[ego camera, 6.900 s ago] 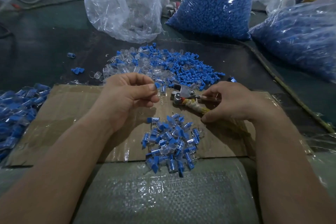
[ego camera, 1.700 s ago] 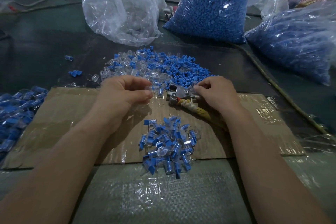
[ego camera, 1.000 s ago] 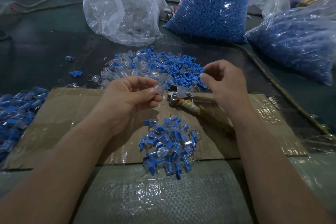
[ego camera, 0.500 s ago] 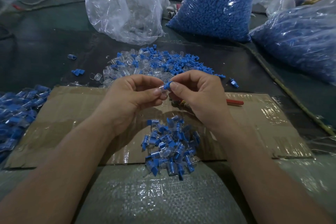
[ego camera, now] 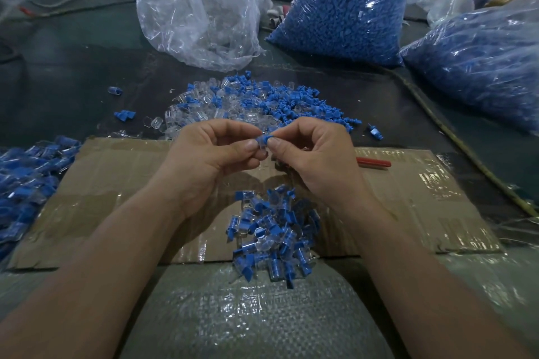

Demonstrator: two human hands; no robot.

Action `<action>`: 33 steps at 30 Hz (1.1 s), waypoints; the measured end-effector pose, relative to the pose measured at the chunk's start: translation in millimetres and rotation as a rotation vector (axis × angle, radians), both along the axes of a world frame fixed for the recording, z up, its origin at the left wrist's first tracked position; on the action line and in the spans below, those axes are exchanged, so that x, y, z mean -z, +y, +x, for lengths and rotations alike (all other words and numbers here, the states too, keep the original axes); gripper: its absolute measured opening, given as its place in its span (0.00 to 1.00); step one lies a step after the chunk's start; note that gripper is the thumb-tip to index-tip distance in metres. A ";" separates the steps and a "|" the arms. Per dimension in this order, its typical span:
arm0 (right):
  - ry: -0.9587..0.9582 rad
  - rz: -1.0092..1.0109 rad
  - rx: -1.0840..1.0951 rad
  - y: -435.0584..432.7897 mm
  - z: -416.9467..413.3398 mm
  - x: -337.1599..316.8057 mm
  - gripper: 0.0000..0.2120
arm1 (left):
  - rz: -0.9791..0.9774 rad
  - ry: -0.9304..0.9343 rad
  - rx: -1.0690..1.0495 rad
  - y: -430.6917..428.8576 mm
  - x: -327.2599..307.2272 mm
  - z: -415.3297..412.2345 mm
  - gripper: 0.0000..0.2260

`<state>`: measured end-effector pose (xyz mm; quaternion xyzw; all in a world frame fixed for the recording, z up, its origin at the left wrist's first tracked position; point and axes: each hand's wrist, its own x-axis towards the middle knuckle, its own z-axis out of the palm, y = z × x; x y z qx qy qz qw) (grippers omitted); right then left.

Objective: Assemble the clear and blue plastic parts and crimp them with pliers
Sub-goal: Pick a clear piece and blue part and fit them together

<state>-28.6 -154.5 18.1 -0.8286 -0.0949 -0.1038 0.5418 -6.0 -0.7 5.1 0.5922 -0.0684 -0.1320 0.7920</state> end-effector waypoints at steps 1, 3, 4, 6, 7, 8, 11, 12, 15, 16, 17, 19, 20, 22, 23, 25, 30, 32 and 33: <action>0.003 -0.011 -0.002 -0.4 0.1 0.0 0.09 | 0.010 -0.005 0.001 0.0 -0.2 0.0 0.09; 0.016 -0.010 -0.009 -1.4 -0.1 -0.3 0.09 | 0.023 -0.013 0.007 0.2 -0.6 -0.5 0.09; 0.028 -0.001 -0.018 -2.2 -0.3 -0.9 0.08 | 0.017 -0.012 0.009 0.4 -0.6 -0.9 0.09; 0.060 0.022 -0.045 -4.4 -0.7 -2.3 0.07 | -0.014 0.001 0.009 0.7 -0.9 -0.9 0.08; 0.075 0.032 -0.056 -5.4 -1.0 -3.1 0.07 | -0.026 0.006 0.008 0.8 -1.1 -0.9 0.08; 0.088 0.041 -0.064 -6.0 -1.3 -3.8 0.07 | -0.031 0.007 0.008 1.0 -1.2 -1.1 0.08; 0.108 0.050 -0.086 -7.1 -1.3 -4.2 0.08 | -0.028 0.009 0.020 0.1 -1.1 -1.4 0.08; 0.115 0.056 -0.095 -7.1 -1.2 -4.5 0.08 | -0.028 0.013 0.027 0.0 -1.3 -1.5 0.08; 0.117 0.103 -0.117 -7.6 -0.7 -5.0 0.08 | -0.041 0.035 0.032 -0.3 -1.9 -0.1 0.09; 0.113 0.121 -0.114 -7.4 -0.7 -4.7 0.07 | -0.051 0.047 0.030 -0.4 -2.0 0.6 0.10; 0.110 0.133 -0.107 -7.5 -0.4 -4.3 0.06 | -0.063 0.058 0.029 -0.5 -2.1 1.3 0.10; 0.134 0.146 -0.100 -7.7 -0.1 -3.7 0.08 | -0.077 0.073 0.035 -0.8 -1.7 2.2 0.09; 0.159 0.162 -0.111 -8.0 -0.1 -3.7 0.09 | -0.077 0.072 0.043 -0.7 -1.5 2.2 0.07; 0.216 0.213 -0.150 -8.7 0.0 -4.0 0.11 | -0.073 0.062 0.054 -0.7 -1.2 1.5 0.04; 0.243 0.246 -0.170 -9.1 0.1 -4.2 0.12 | -0.074 0.058 0.054 -0.7 -1.0 1.3 0.04; 0.276 0.308 -0.209 -9.1 -0.1 -4.5 0.11 | -0.073 0.051 0.054 -0.4 -1.4 0.6 0.05; 0.274 0.380 -0.239 -9.6 -0.2 -4.5 0.10 | -0.062 0.045 0.087 -0.3 -4.9 -1.4 0.07; 0.256 0.362 -0.218 -9.8 1.2 -3.1 0.08 | -0.045 0.043 0.083 0.2 -6.3 -1.0 0.07; 0.244 0.332 -0.207 -9.6 2.1 -2.3 0.07 | -0.027 0.037 0.081 0.2 -7.0 -1.1 0.06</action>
